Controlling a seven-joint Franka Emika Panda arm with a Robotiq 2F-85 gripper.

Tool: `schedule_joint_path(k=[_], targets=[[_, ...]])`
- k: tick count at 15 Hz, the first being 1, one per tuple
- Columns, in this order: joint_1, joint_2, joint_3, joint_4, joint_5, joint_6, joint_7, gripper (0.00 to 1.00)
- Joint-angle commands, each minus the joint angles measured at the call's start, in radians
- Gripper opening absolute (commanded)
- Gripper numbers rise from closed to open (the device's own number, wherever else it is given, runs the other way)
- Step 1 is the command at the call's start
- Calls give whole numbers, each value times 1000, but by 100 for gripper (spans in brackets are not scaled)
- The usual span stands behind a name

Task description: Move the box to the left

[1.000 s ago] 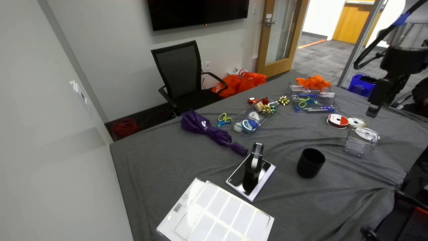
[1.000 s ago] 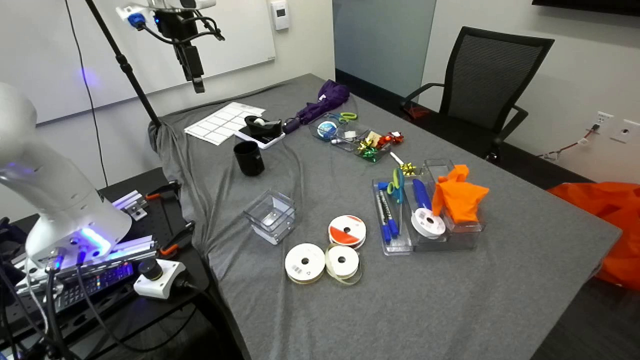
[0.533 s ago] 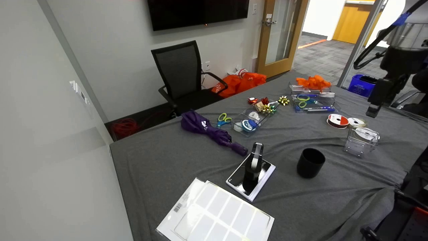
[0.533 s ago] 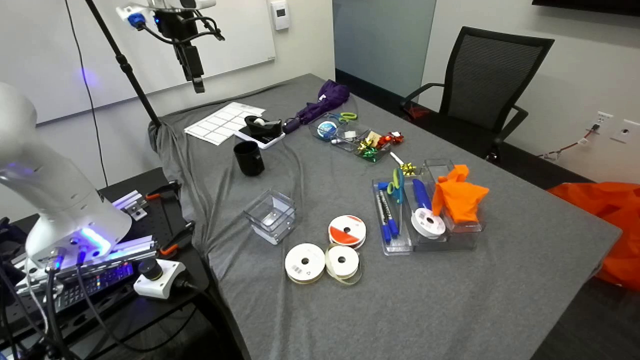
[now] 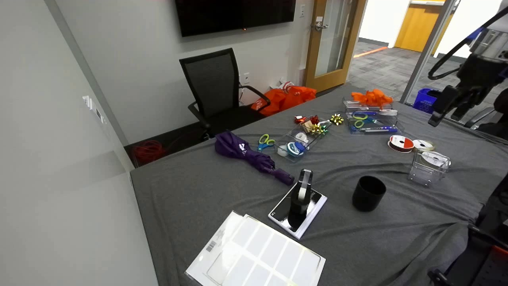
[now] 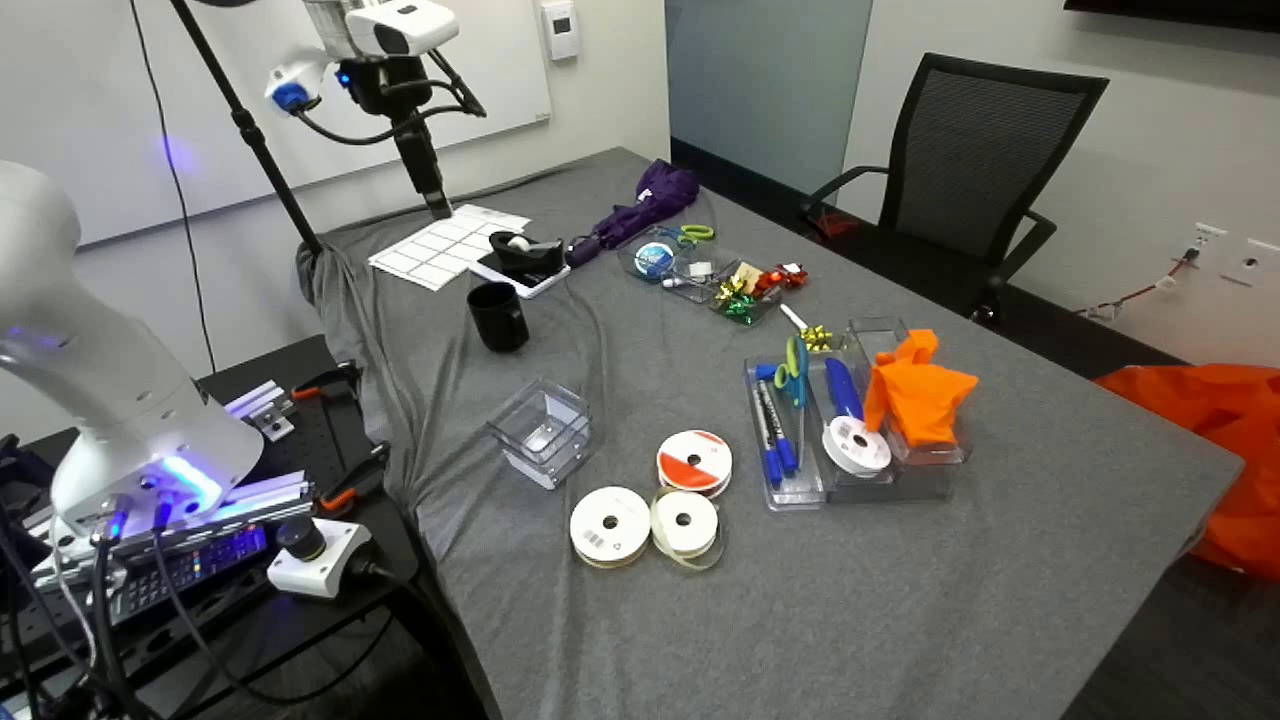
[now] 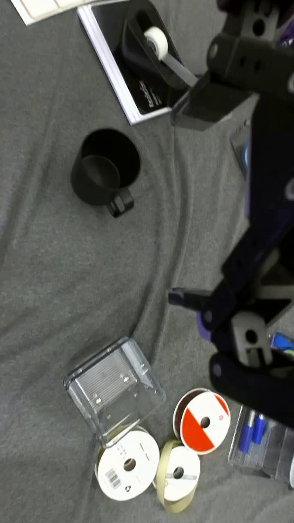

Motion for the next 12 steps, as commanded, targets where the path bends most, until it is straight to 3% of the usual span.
schedule_joint_path(k=[1,7,12], targets=[[-72,26,-63,-35,-49,56,-89,100],[-82,189,-167,28,-104,65,-342,100],[-40,349,-211,49,-12,208,-604,100]])
